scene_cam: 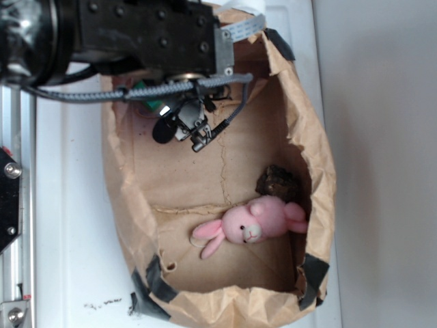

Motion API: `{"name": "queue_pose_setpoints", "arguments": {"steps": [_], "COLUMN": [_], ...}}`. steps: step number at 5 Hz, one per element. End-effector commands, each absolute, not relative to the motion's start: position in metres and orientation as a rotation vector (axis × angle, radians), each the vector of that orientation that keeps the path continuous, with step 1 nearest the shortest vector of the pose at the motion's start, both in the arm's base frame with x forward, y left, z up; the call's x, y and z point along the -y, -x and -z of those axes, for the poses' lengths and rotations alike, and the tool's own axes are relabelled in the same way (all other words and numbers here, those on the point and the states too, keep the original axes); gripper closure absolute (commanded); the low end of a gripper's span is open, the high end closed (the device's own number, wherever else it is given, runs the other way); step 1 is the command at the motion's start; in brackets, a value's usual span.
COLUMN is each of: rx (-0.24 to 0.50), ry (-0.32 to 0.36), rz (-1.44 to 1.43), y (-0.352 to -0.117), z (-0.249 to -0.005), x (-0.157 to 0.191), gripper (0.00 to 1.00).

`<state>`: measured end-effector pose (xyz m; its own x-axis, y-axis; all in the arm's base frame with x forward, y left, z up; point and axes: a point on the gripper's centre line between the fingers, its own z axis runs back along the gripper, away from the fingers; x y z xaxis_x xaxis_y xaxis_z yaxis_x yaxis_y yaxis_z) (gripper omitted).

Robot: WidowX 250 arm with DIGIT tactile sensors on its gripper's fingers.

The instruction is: Grab the green block.

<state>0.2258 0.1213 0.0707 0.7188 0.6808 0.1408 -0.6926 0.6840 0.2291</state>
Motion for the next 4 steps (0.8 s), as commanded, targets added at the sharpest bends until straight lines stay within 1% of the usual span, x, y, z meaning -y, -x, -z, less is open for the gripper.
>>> {"name": "queue_pose_setpoints", "arguments": {"steps": [1,2,3,4], "rx": [0.048,0.035,-0.009,0.014], "ry": [-0.308,-0.247,-0.140,-0.071], "rz": [-0.830,-0.813,-0.759,-0.716], "y": [-0.234,-0.242,-0.249,-0.252], "z": [-0.059,-0.050,-0.043,-0.048], "x": [-0.139,-0.144,-0.144,-0.139], "gripper": [0.00,0.00,0.00,0.00]}}
